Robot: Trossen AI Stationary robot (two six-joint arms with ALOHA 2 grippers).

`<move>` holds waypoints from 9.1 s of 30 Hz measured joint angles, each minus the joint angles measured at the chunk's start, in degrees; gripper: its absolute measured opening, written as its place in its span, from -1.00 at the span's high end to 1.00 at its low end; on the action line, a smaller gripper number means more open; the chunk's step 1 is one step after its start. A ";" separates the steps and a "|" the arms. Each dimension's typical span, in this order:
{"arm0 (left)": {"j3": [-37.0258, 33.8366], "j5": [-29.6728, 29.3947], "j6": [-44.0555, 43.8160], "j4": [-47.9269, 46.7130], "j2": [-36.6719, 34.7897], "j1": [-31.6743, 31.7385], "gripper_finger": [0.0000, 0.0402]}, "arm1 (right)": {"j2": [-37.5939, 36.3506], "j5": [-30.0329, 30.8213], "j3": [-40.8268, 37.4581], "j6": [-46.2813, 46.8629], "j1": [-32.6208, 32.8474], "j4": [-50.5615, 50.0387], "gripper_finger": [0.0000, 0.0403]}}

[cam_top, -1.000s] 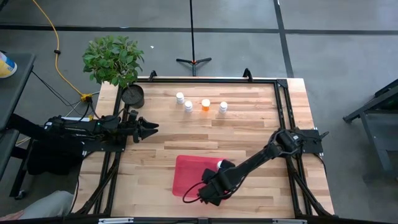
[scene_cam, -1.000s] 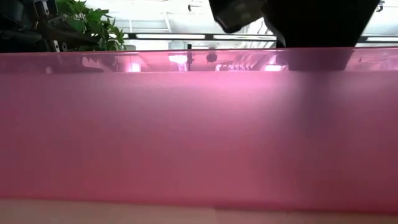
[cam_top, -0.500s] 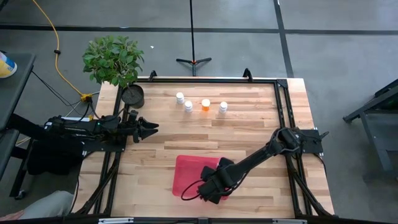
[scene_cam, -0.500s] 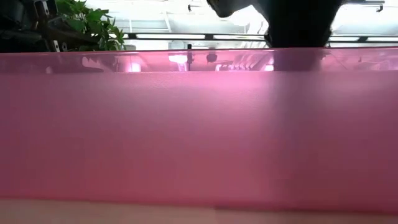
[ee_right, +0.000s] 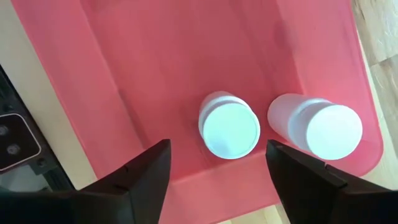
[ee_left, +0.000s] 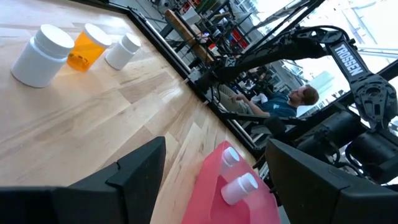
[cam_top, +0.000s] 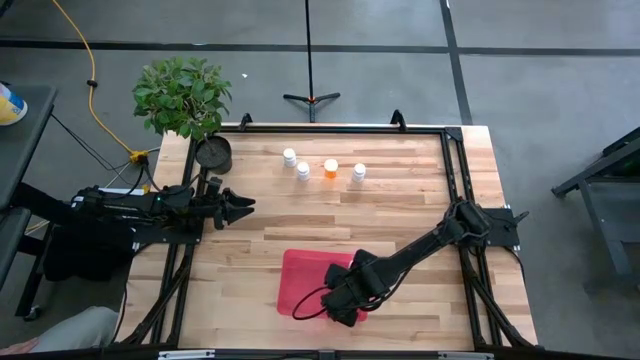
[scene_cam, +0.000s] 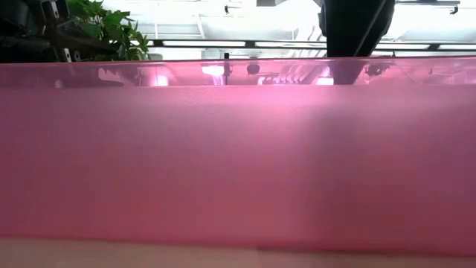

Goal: Pick and place pill bottles into a basket
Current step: Put the white pill bottle into the red bin

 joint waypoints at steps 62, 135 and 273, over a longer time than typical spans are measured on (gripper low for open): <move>0.00 -0.04 4.00 0.02 0.02 -0.02 -0.54 | -1.75 -7.60 27.89 -46.18 -43.57 -17.62 -0.51; 37.07 -3.33 44.31 6.97 37.34 23.97 -0.53 | -46.59 -33.33 -14.51 -65.99 -77.20 -1.04 -0.60; 93.57 12.52 39.52 -60.85 112.65 41.95 -0.68 | -65.70 -20.94 -49.96 -40.92 -48.54 14.47 -0.60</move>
